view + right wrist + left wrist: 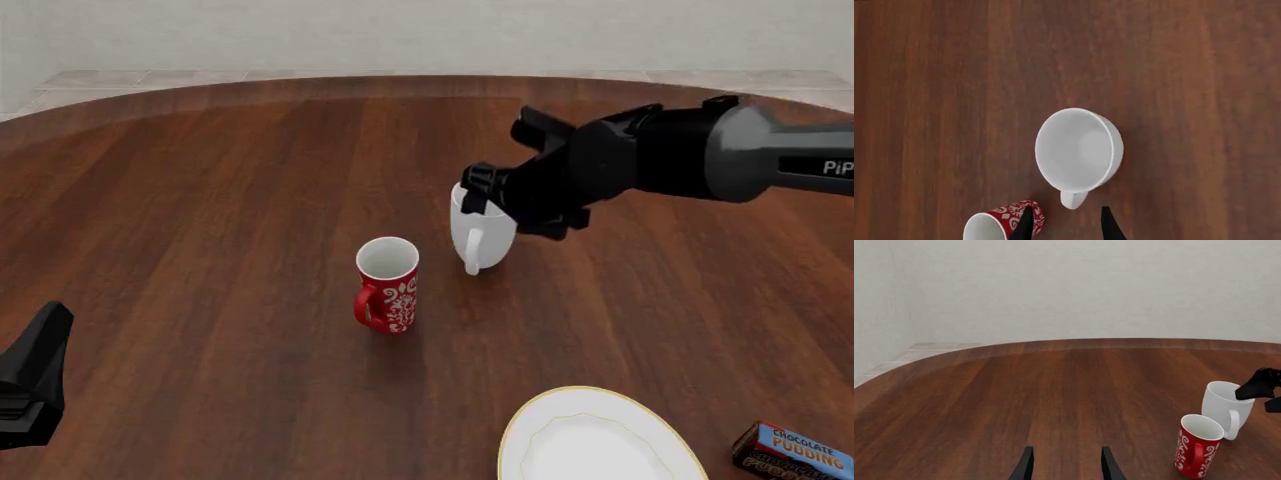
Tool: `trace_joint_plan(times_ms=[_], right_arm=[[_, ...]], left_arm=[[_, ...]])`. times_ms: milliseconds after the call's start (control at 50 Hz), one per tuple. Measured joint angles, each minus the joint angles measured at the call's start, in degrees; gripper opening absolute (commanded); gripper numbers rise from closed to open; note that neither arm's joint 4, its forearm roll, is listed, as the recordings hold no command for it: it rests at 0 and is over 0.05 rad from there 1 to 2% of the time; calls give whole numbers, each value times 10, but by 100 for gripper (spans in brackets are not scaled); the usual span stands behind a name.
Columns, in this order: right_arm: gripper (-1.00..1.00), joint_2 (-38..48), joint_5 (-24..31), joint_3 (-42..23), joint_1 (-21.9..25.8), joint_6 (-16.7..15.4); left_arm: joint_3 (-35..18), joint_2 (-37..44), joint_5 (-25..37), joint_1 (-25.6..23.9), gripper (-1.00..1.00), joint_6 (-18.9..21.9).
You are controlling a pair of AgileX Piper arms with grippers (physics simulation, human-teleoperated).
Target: Put the white mug on the plate.
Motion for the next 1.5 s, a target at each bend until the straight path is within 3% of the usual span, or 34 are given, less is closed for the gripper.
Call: trace_joint_plan(times_ms=[580,1500], right_arm=[[100,26,-36,17,14,26],[100,64,-68,20,19,38]], left_arm=[[0,0,0,0,100,0],[0,0,0,0,100,0]])
